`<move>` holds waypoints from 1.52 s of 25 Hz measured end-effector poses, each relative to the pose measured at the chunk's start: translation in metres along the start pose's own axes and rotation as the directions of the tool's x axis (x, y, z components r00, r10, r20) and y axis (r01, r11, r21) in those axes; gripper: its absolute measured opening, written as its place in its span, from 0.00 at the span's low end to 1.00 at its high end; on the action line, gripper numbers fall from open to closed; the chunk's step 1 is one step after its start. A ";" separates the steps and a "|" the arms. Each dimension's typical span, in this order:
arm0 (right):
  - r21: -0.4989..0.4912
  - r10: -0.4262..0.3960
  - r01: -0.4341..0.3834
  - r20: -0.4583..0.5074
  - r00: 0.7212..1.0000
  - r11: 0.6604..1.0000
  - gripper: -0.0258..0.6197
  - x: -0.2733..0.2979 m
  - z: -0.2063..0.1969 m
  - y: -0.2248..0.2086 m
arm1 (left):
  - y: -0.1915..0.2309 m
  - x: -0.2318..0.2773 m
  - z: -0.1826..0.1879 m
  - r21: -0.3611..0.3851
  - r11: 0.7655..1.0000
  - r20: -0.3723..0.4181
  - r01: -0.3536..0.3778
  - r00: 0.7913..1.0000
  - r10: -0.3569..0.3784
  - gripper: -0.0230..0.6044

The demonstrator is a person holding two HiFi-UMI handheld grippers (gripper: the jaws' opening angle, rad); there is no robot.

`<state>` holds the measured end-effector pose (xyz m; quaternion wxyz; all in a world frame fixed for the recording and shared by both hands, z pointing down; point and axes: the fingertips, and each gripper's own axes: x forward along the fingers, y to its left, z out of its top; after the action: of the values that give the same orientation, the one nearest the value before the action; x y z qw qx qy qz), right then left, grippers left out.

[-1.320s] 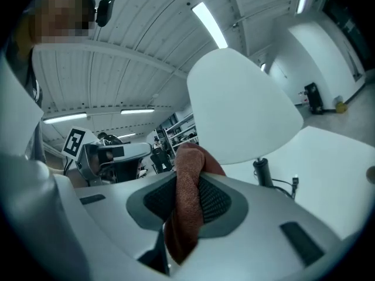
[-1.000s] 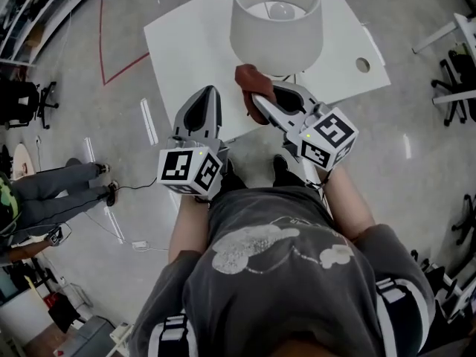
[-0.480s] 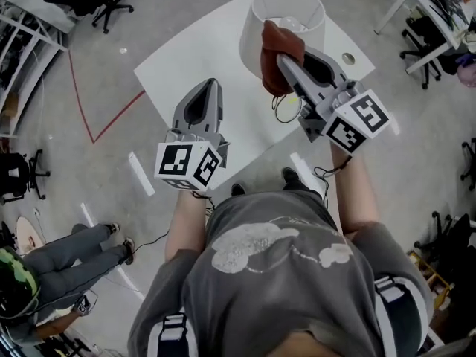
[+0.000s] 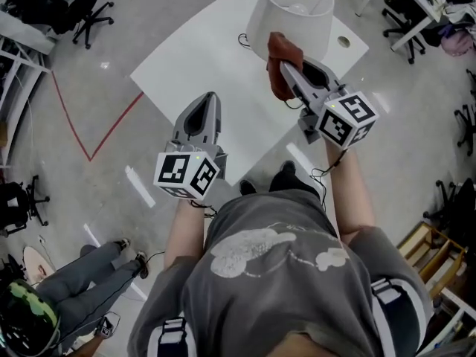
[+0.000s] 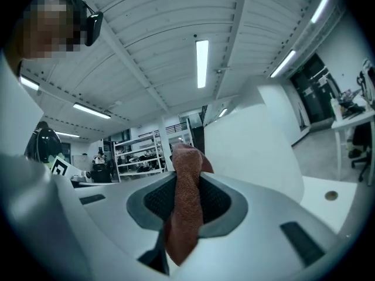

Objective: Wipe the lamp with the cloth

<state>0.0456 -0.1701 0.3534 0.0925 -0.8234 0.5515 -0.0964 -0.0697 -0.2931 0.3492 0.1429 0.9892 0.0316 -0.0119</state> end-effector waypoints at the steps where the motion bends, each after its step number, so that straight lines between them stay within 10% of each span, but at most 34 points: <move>1: 0.008 -0.009 0.009 -0.016 1.000 1.000 0.17 0.001 -0.009 -0.001 | 0.002 -0.001 -0.004 -0.007 1.000 -0.010 0.001 1.000 -0.001 0.05; 13: 0.120 0.040 -0.021 -0.155 0.987 0.993 0.17 0.005 -0.087 -0.017 | -0.009 0.039 -0.040 0.002 1.000 -0.134 -0.013 0.991 0.013 0.05; 23: 0.041 0.132 -0.129 -0.062 0.989 0.991 0.17 0.021 -0.044 0.004 | -0.020 0.060 -0.022 0.048 0.997 -0.128 -0.066 0.989 0.072 0.05; 38: 0.022 -0.183 0.183 0.227 0.957 0.983 0.17 0.062 0.060 0.014 | 0.031 0.079 0.048 0.107 0.982 -0.059 0.158 0.987 -0.153 0.05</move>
<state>0.0716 -0.2301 0.2953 0.1460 -0.8765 0.4586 -0.0095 0.0107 -0.3315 0.3089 0.0853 0.9901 0.1116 0.0004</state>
